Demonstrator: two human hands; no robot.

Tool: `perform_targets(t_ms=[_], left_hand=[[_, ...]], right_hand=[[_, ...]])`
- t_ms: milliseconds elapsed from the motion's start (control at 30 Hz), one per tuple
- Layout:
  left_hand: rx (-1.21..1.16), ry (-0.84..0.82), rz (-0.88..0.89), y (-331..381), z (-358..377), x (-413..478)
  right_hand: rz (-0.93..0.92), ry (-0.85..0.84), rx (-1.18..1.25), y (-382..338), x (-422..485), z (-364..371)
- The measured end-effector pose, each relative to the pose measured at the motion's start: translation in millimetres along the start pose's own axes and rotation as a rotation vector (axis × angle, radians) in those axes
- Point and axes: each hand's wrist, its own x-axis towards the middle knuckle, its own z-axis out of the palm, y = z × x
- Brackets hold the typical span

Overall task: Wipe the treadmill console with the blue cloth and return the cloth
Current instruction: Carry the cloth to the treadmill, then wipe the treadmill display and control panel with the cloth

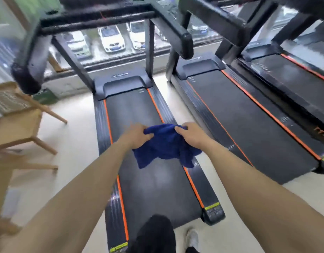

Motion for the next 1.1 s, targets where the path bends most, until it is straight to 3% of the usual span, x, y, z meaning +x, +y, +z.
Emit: perform_targets(t_ms=[233, 500, 667, 900, 1100], left_hand=[[-0.001, 0.338, -0.192, -20.1, -90.4, 11.4], [-0.013, 0.494, -0.255, -46.0, -150.8, 80.3], [-0.069, 0.494, -0.307, -89.9, -197.5, 162.1], [-0.325, 0.366, -0.338, -137.2, -320.5, 270.8], [-0.470, 0.431, -0.321, -125.9, -451.2, 314.1]], right_hand=[[-0.290, -0.064, -0.103, -85.8, 83.1, -20.1], [-0.397, -0.004, -0.232, -142.6, 193.5, -22.6], [-0.382, -0.038, -0.275, -180.1, 303.0, -9.6], [-0.218, -0.323, -0.224, -293.1, 420.5, -20.6], [-0.191, -0.291, -0.040, -417.8, 466.6, -81.1]])
